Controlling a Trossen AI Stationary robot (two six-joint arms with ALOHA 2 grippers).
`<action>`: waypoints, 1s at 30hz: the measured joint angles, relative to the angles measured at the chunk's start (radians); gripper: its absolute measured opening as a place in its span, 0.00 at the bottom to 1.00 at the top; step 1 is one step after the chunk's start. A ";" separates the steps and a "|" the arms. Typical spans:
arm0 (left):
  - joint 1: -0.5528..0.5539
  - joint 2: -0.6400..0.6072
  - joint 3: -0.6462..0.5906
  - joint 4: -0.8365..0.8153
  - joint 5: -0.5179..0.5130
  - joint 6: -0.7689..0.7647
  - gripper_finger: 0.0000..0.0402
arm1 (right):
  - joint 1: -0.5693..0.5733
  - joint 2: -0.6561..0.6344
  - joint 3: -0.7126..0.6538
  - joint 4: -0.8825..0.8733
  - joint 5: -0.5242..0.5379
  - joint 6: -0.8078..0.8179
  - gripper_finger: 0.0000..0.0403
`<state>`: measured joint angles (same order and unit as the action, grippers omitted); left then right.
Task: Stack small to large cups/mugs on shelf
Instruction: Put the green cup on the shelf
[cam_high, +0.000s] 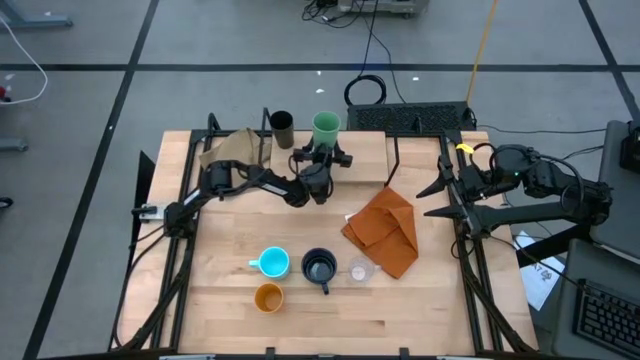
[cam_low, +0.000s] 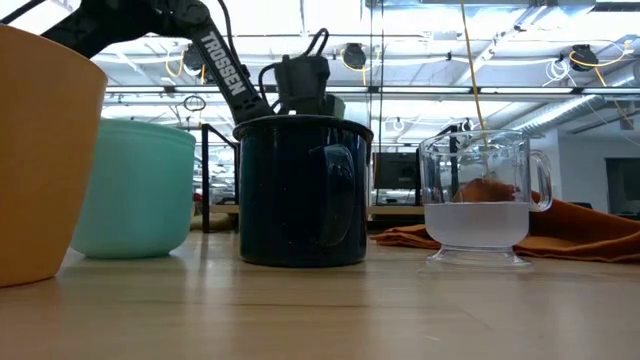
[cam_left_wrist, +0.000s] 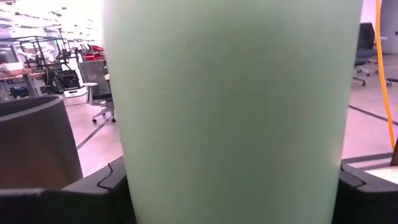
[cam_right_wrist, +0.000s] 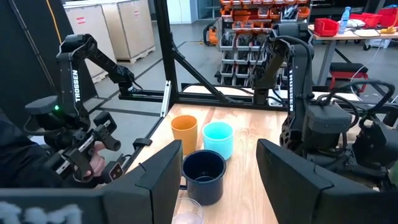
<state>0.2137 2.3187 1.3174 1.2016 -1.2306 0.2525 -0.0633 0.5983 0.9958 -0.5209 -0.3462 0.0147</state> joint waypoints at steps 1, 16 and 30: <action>0.002 0.006 0.000 -0.001 0.000 0.000 0.75 | 0.000 0.000 0.000 0.000 0.000 0.000 0.49; 0.031 0.049 0.000 0.029 0.008 -0.040 0.75 | 0.000 0.000 0.000 0.000 0.000 -0.004 0.49; 0.015 0.049 0.000 0.039 0.026 -0.035 0.75 | 0.000 0.000 0.000 0.001 0.000 -0.007 0.49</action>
<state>0.2285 2.3680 1.3174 1.2409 -1.2041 0.2176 -0.0635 0.5980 0.9958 -0.5201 -0.3462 0.0076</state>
